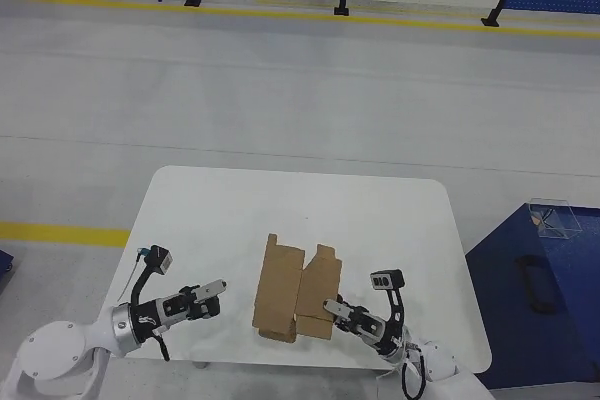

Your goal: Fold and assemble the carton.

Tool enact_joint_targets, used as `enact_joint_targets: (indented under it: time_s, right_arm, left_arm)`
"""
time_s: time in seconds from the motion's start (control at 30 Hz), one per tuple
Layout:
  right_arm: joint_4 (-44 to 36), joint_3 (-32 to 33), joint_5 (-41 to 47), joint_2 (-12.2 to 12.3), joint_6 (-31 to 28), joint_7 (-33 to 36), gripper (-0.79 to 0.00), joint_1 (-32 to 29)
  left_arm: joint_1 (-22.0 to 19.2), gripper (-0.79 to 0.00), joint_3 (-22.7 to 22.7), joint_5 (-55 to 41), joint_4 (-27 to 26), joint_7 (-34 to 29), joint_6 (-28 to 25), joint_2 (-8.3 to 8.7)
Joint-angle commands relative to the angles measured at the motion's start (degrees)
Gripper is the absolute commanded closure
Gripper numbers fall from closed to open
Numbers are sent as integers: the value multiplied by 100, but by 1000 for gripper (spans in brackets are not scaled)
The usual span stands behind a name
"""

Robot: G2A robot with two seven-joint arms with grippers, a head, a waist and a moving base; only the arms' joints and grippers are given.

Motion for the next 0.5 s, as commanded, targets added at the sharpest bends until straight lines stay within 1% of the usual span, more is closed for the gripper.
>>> enact_joint_targets:
  time_s: [0.0, 0.07, 0.17, 0.2, 0.23, 0.27, 0.3, 0.47]
  right_arm:
    - [71, -123, 208, -17, 183, 302, 0, 43]
    - [140, -247, 385, -38, 378, 552, 0, 87]
    - [239, -411, 580, -79, 561, 829, 0, 163]
    - [272, -446, 581, -93, 540, 867, 0, 186]
    - [290, -480, 598, -107, 530, 894, 0, 204]
    - [299, -502, 623, -118, 540, 911, 0, 223]
    - [308, -507, 629, -125, 543, 914, 0, 243]
    - [316, -443, 731, -135, 619, 990, 0, 297]
  left_arm:
    - [-163, -785, 163, -83, 143, -210, -38, 10]
    - [-172, -785, 333, 116, 141, -61, -281, 7]
    - [-105, -785, 587, 372, 58, 208, -442, 0]
    - [-81, -751, 647, 456, 24, 290, -482, 1]
    - [-59, -382, 701, 488, -5, 326, -516, 2]
    - [-41, -172, 726, 491, -16, 349, -535, 5]
    - [-31, 0, 733, 480, -21, 378, -547, 9]
    - [-5, 0, 716, 342, -3, 376, -511, 40]
